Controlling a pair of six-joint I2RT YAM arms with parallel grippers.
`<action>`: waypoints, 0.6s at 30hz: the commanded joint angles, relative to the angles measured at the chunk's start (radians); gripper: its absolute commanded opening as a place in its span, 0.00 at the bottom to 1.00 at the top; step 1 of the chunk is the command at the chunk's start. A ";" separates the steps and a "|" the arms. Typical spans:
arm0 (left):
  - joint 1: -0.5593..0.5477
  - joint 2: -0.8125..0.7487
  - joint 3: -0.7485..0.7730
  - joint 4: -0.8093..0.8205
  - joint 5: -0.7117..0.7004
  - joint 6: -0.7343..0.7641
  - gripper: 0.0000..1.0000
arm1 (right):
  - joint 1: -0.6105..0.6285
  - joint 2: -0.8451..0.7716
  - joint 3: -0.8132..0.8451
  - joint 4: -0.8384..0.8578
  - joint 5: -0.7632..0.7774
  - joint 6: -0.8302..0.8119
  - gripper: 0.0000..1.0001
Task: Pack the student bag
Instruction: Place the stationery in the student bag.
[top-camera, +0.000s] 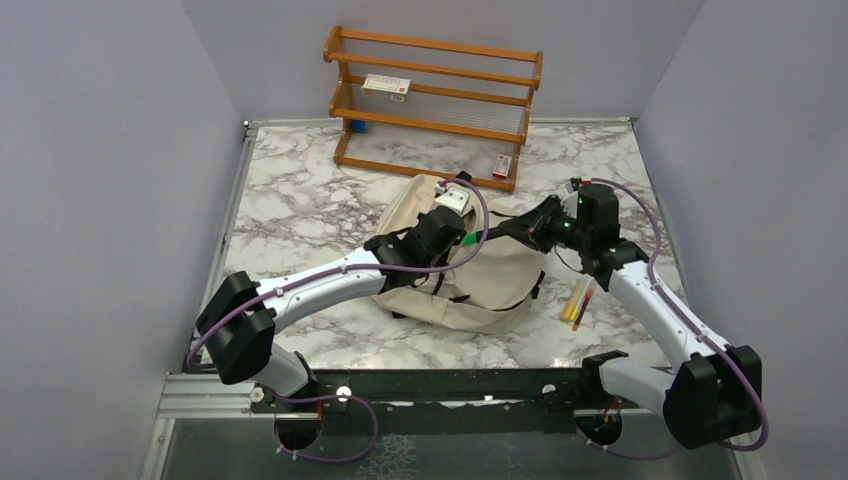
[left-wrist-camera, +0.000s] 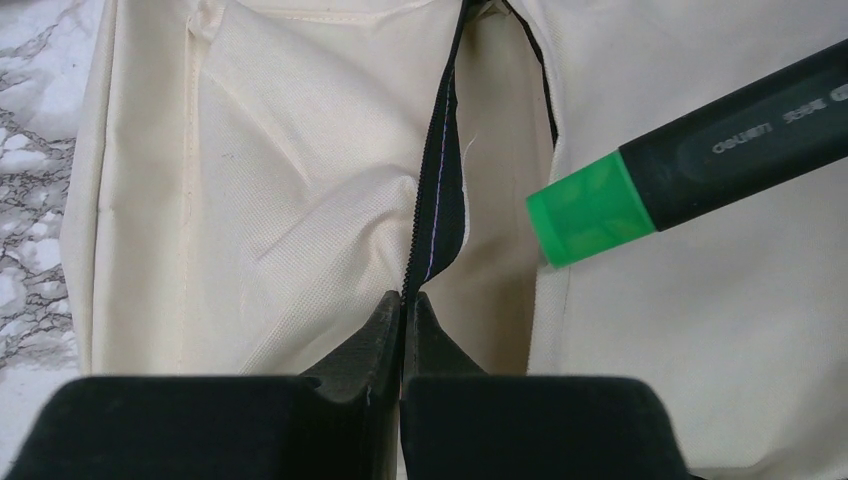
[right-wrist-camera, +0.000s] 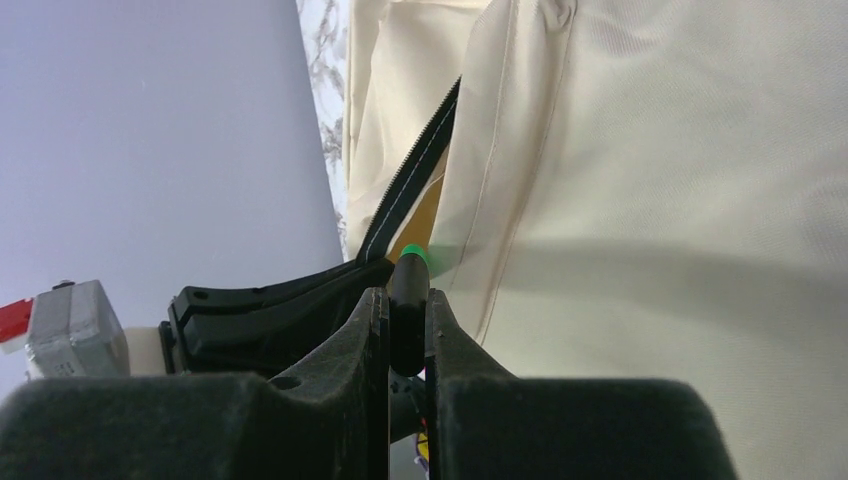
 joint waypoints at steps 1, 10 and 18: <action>-0.001 -0.041 0.012 0.074 0.007 -0.020 0.00 | 0.038 0.039 -0.005 0.078 0.033 0.007 0.00; -0.001 -0.039 0.011 0.076 0.022 -0.021 0.00 | 0.204 0.156 -0.026 0.188 0.119 0.057 0.01; -0.004 -0.044 -0.002 0.081 0.045 -0.042 0.00 | 0.264 0.320 -0.030 0.380 0.069 0.120 0.01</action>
